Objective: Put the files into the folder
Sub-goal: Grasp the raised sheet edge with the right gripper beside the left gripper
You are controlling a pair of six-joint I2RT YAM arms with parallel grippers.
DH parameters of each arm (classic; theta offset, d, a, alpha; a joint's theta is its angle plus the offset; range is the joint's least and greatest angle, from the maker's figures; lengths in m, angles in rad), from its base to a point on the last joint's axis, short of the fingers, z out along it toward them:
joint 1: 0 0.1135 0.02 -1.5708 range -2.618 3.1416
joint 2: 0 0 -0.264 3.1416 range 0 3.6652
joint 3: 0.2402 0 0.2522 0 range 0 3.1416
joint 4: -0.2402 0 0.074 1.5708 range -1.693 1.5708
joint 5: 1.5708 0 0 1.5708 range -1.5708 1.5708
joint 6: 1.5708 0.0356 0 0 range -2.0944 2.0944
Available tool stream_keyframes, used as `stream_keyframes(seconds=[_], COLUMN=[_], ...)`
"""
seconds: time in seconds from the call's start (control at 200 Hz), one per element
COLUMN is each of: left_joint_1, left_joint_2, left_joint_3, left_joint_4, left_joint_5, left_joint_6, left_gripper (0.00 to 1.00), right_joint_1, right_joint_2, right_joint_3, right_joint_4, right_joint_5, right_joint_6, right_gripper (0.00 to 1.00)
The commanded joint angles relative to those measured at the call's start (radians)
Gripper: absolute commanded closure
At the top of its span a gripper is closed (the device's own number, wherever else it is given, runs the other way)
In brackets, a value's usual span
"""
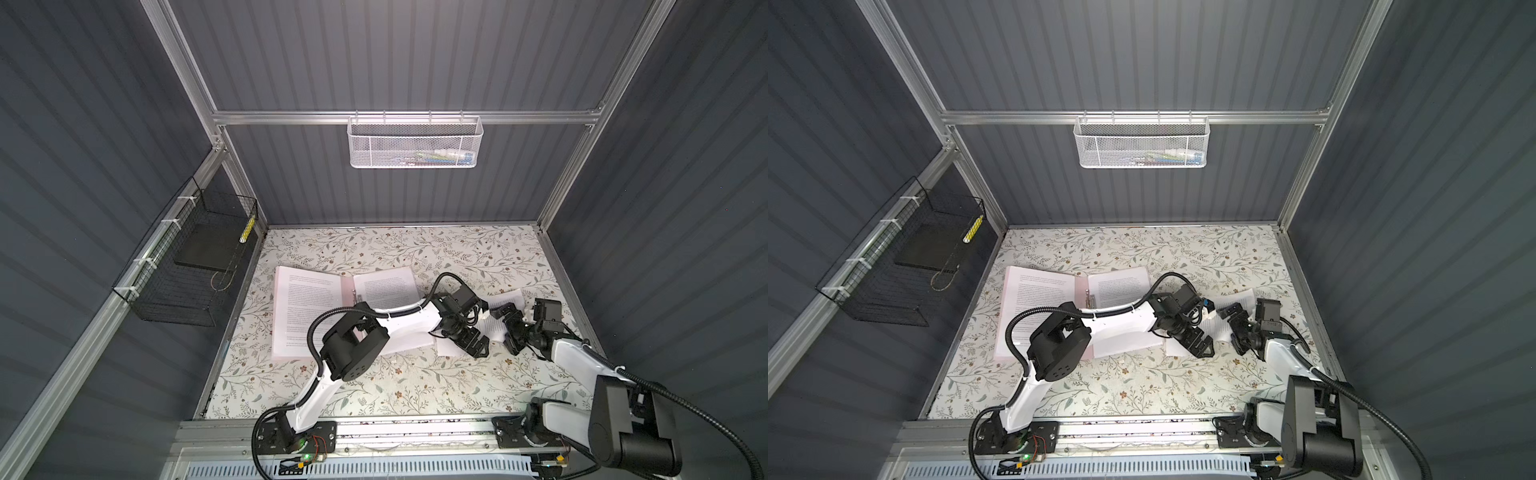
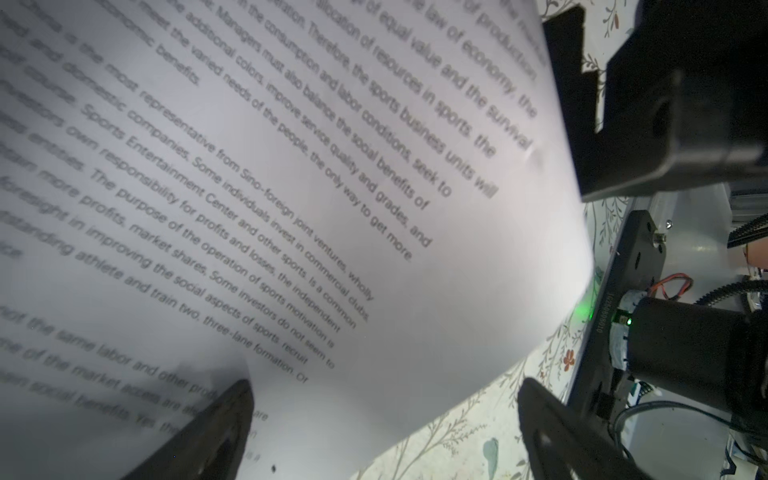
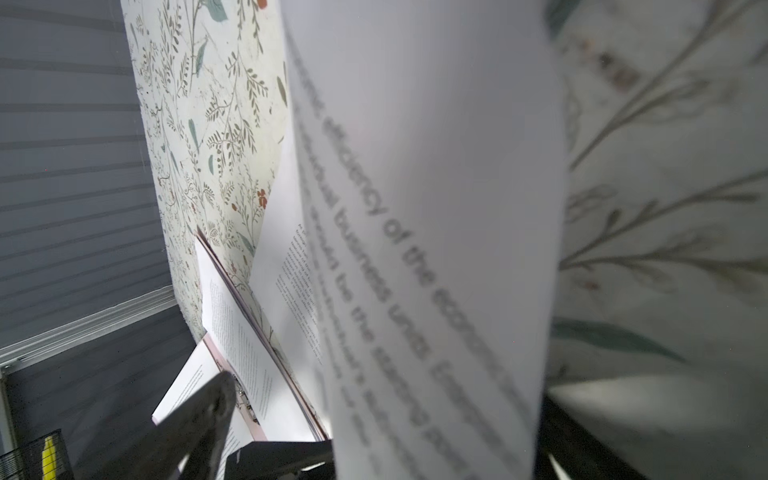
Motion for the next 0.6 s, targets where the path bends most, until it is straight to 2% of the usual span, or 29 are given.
stream_keyframes(seconds=[0.0,0.255,0.455,0.47,0.595], left_joint_1=[-0.004,-0.004,-0.004,-0.004,-0.004], left_joint_2=[0.072,0.076,0.075,0.075,0.072], left_joint_3=[-0.025,-0.032,-0.046,-0.047,-0.055], left_joint_4=[-0.042,-0.024,-0.012,-0.010,0.010], left_joint_5=[0.015,0.017,0.014,0.016,0.027], left_joint_6=[-0.022,-0.041,-0.058,-0.060,-0.072], left_gripper=[0.00,0.00,0.00,0.00,0.00], right_joint_1=[0.045,0.118,0.143,0.146,0.157], right_joint_2=[-0.038,-0.224,-0.237,-0.236,-0.237], right_joint_3=[-0.043,-0.118,-0.186,-0.193,-0.213], right_joint_4=[0.002,0.002,0.076,0.088,0.129], right_joint_5=[0.004,0.096,0.111,0.143,0.193], right_joint_6=[0.095,0.221,0.298,0.304,0.308], right_gripper=[0.01,0.01,0.01,0.01,0.01])
